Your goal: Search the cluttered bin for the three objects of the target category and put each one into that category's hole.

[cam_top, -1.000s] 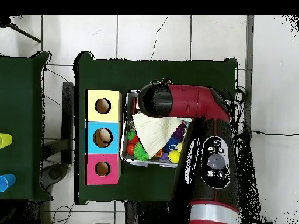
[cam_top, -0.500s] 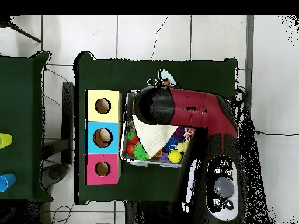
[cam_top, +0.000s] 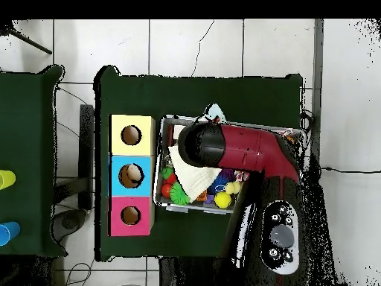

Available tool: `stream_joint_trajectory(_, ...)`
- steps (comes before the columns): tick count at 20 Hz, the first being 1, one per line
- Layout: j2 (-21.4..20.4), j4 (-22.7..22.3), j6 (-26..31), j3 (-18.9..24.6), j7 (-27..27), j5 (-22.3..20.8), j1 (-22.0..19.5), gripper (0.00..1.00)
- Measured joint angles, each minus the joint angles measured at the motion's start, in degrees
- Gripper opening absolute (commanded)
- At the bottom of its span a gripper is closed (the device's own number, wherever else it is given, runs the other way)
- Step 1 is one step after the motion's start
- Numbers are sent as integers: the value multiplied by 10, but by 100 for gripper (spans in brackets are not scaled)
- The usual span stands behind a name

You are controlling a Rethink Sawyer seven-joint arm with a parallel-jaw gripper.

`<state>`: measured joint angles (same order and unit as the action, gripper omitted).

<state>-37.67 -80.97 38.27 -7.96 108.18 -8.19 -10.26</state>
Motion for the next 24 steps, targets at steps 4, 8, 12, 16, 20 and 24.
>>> stream_joint_trajectory(4,17,-2,7,-21,0,0,11,0)
stream_joint_trajectory(8,33,-6,35,-51,0,0,35,0)
stream_joint_trajectory(12,44,-7,57,-68,0,0,49,0)
stream_joint_trajectory(16,57,-7,77,-82,0,1,59,0)
stream_joint_trajectory(20,73,-6,68,-85,0,2,55,0)
stream_joint_trajectory(24,96,-7,6,-78,0,2,37,0)
